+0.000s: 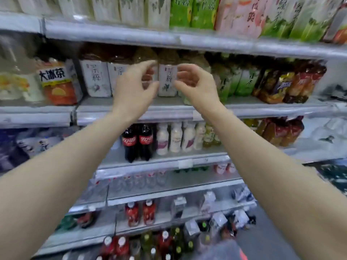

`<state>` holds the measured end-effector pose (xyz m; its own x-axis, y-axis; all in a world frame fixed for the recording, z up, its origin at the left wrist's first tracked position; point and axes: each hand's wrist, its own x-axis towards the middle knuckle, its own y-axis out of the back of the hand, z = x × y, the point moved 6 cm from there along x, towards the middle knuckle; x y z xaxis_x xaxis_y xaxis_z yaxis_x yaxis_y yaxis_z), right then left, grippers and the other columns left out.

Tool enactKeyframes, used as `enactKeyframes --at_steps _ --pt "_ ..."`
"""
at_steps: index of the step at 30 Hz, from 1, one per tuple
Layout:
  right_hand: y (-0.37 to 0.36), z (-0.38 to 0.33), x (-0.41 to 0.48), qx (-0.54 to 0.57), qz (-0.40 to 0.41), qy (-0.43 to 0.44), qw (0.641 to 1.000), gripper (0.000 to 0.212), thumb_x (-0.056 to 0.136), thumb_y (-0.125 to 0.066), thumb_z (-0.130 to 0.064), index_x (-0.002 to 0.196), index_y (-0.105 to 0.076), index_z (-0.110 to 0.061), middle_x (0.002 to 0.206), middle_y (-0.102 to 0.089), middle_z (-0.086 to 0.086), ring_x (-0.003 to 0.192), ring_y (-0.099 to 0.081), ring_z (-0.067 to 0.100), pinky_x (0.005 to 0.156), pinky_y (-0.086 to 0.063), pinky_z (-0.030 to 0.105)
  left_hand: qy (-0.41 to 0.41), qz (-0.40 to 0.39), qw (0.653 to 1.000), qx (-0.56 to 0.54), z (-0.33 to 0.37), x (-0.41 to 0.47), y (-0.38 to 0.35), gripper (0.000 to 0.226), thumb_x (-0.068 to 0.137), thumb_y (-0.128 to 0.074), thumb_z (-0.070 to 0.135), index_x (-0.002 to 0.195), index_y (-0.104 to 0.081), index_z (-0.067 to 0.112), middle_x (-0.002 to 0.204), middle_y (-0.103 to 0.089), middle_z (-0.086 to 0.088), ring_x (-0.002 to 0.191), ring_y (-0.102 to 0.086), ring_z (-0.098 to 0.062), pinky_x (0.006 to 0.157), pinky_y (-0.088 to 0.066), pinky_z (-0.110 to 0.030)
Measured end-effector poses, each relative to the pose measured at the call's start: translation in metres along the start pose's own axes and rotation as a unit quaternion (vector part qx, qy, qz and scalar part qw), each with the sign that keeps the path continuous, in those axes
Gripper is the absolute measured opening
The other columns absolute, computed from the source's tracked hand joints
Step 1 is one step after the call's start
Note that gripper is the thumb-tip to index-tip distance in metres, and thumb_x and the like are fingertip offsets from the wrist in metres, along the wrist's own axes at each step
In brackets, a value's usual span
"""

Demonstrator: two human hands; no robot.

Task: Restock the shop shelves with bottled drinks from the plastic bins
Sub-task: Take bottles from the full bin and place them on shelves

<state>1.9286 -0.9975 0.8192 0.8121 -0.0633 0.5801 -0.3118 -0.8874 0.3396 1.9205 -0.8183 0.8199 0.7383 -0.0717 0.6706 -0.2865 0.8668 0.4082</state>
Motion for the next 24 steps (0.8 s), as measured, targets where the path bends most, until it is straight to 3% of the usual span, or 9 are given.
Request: enactKeyframes --at_steps 7,11,13,16,17,21,24 --pt "-0.022 0.059 -0.094 0.012 -0.055 -0.050 0.997 0.036 0.089 -0.072 -0.006 0.123 -0.063 -0.014 0.109 -0.068 0.000 0.100 -0.066 0.008 0.087 -0.052 0.017 0.072 -0.044 0.996 -0.003 -0.041 -0.087 -0.033 0.045 0.082 -0.061 0.022 0.127 -0.060 0.017 0.107 -0.065 -0.001 0.099 -0.065 -0.016 0.093 -0.055 -0.036" --pt "-0.029 0.085 -0.126 0.023 -0.072 -0.084 0.994 0.035 0.088 -0.074 -0.007 0.122 -0.065 -0.014 0.107 -0.070 -0.003 0.095 -0.067 0.009 0.085 -0.054 0.022 0.113 -0.076 0.991 0.012 -0.056 -0.126 -0.041 0.046 0.080 -0.062 0.024 0.126 -0.061 0.017 0.107 -0.068 -0.002 0.100 -0.065 -0.016 0.090 -0.055 -0.038" --pt "-0.036 0.092 -0.138 0.029 -0.083 -0.094 0.992 0.035 0.087 -0.074 -0.007 0.120 -0.066 -0.016 0.104 -0.070 -0.005 0.094 -0.068 0.008 0.085 -0.054 0.023 0.123 -0.079 0.989 0.019 -0.060 -0.141 -0.039 0.045 0.082 -0.064 0.018 0.127 -0.061 0.015 0.108 -0.067 -0.003 0.099 -0.064 -0.014 0.090 -0.055 -0.033" --pt "-0.050 0.092 -0.153 0.053 -0.114 -0.102 0.987 0.036 0.086 -0.075 -0.005 0.119 -0.066 -0.020 0.107 -0.071 -0.002 0.097 -0.069 0.010 0.089 -0.055 0.025 0.152 -0.066 0.986 0.030 -0.067 -0.161 -0.030 0.041 0.087 -0.065 0.008 0.127 -0.060 0.015 0.107 -0.065 0.000 0.093 -0.061 -0.003 0.082 -0.049 -0.010" --pt "-0.056 0.090 -0.157 0.062 -0.129 -0.103 0.984 0.037 0.086 -0.075 -0.006 0.117 -0.066 -0.023 0.108 -0.071 -0.001 0.098 -0.069 0.011 0.090 -0.055 0.026 0.162 -0.060 0.984 0.032 -0.068 -0.168 -0.026 0.041 0.087 -0.065 0.007 0.127 -0.060 0.015 0.107 -0.065 0.002 0.091 -0.060 0.000 0.081 -0.048 -0.008" --pt "-0.087 0.078 -0.174 0.087 -0.188 -0.088 0.974 0.037 0.088 -0.073 -0.003 0.120 -0.066 -0.018 0.110 -0.071 0.003 0.097 -0.067 0.010 0.087 -0.052 0.018 0.187 -0.031 0.981 0.038 -0.073 -0.201 0.003 0.039 0.087 -0.064 0.013 0.125 -0.060 0.019 0.104 -0.063 0.005 0.099 -0.062 -0.010 0.090 -0.054 -0.030" --pt "-0.122 0.061 -0.188 0.110 -0.232 -0.082 0.963 0.038 0.087 -0.073 -0.002 0.120 -0.065 -0.018 0.108 -0.070 0.001 0.094 -0.067 0.010 0.087 -0.052 0.019 0.217 -0.004 0.974 0.061 -0.080 -0.227 0.037 0.040 0.088 -0.065 0.012 0.127 -0.059 0.019 0.107 -0.064 0.003 0.100 -0.062 -0.011 0.090 -0.055 -0.033"
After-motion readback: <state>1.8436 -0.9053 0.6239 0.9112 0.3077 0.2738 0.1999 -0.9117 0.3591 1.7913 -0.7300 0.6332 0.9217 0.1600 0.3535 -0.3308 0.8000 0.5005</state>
